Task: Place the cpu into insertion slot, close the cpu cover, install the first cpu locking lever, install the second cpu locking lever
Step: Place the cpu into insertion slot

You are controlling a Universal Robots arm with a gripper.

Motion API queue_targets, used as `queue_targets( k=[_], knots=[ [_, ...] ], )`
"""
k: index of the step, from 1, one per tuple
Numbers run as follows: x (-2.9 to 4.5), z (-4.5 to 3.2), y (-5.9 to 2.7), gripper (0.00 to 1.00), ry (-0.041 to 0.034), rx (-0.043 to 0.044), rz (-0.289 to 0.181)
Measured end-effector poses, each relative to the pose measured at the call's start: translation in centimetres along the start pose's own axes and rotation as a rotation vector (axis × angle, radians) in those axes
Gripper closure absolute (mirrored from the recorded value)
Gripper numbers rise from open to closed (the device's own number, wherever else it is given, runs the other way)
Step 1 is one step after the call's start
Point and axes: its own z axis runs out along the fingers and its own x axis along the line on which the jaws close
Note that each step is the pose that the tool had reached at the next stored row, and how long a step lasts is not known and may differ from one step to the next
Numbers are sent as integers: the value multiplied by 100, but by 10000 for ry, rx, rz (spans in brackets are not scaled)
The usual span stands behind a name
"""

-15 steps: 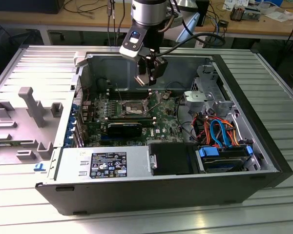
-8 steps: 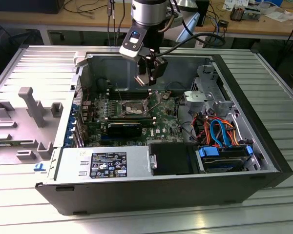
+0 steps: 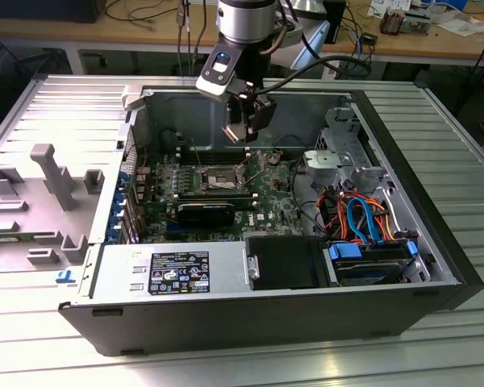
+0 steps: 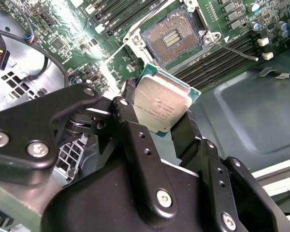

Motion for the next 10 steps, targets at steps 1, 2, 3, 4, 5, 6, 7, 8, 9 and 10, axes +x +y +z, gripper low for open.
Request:
queue_targets(
  k=[1, 2, 3, 4, 5, 6, 7, 8, 9, 10],
  knots=[
    [0, 4, 0, 46, -7, -1, 95],
    [0, 8, -1, 46, -12, -3, 186],
    [0, 11, -1, 46, -18, -5, 273],
    [0, 14, -1, 46, -24, -7, 366],
    [-1, 17, -1, 46, -33, -8, 484],
    [-1, 20, -1, 46, -37, -10, 556],
    [-1, 25, -2, 46, -44, -13, 678],
    [-1, 29, -2, 46, -52, -16, 793],
    [-1, 32, -2, 46, -60, -17, 912],
    [-1, 38, -2, 46, -73, -21, 1108]
  ],
)
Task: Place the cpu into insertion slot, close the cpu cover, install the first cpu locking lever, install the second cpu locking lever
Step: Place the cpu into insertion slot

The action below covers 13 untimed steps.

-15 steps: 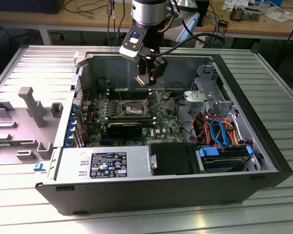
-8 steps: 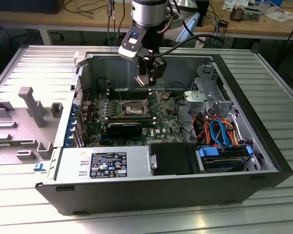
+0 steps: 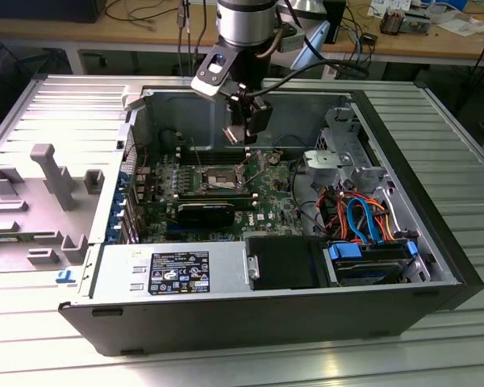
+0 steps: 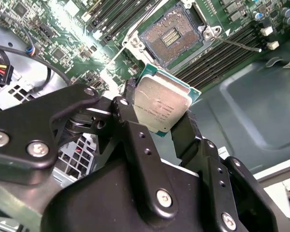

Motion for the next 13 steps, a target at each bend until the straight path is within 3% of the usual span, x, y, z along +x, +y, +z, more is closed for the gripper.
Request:
queue_targets(
  k=[8, 13],
  knots=[
    [-1, 31, -2, 46, -83, -22, 1252],
    [-1, 32, -2, 46, -86, -25, 1327]
  ],
)
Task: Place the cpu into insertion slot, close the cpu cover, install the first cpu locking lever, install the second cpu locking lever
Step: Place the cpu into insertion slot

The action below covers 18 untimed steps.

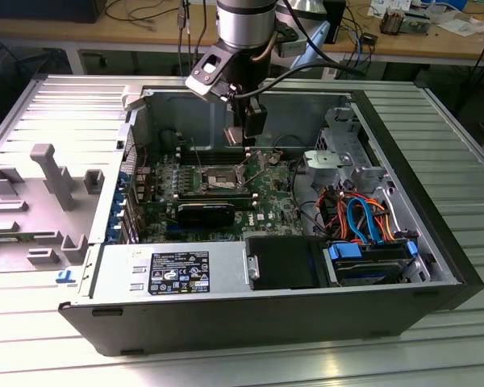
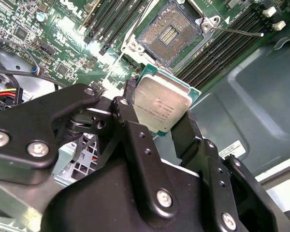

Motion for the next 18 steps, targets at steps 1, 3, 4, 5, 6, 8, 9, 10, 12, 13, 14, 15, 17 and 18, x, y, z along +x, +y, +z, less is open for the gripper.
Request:
queue_targets(
  k=[1, 3, 4, 5, 6, 8, 9, 10, 12, 13, 14, 15, 17, 18],
  knots=[
    [0, 0, 0, 46, 0, 0, 0],
    [0, 0, 0, 46, -1, 0, 1],
    [0, 0, 0, 46, -1, 1, 1],
    [0, 0, 0, 46, -1, 0, 2],
    [0, 0, 0, 46, -1, 0, 2],
    [0, 1, 0, 46, -1, 0, 7],
    [0, 0, 0, 46, -2, 0, 13],
    [0, 1, 0, 46, -2, 0, 24],
    [0, 4, 0, 46, -6, -2, 95],
    [0, 8, 0, 46, -13, -2, 162],
    [0, 10, -1, 46, -19, 0, 211],
    [0, 13, -1, 46, -22, -1, 284],
    [0, 24, -1, 46, -36, -4, 487],
    [-1, 31, -2, 46, -45, -6, 616]
  ],
)
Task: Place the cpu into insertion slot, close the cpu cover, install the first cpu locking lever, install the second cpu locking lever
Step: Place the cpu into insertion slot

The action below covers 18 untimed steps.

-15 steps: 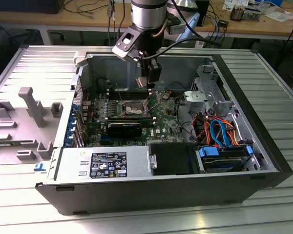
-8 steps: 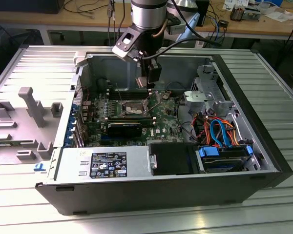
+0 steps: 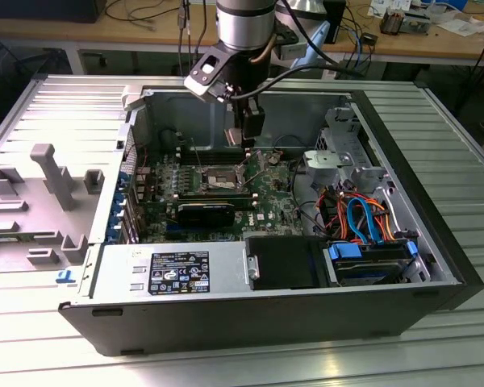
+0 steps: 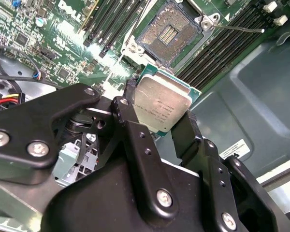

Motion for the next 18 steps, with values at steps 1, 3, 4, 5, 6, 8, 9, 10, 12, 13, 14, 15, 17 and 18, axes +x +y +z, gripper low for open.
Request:
queue_targets(
  k=[1, 3, 4, 5, 6, 8, 9, 10, 12, 13, 14, 15, 17, 18],
  knots=[
    [0, 5, 0, 46, -7, -2, 112],
    [0, 18, -2, 46, -24, -6, 370],
    [1, 27, -9, 46, -29, -8, 451],
    [2, 33, -18, 46, -31, -9, 483],
    [5, 45, -41, 46, -35, -10, 542],
    [8, 54, -63, 46, -40, -11, 608],
    [9, 56, -77, 46, -44, -11, 651],
    [11, 58, -88, 46, -46, -12, 684],
    [15, 59, -107, 46, -50, -12, 739],
    [15, 59, -112, 46, -49, -14, 751],
    [16, 60, -115, 46, -49, -15, 758],
    [16, 59, -116, 46, -49, -14, 759],
    [16, 59, -117, 46, -50, -14, 761],
    [16, 59, -117, 46, -50, -14, 761]
  ],
)
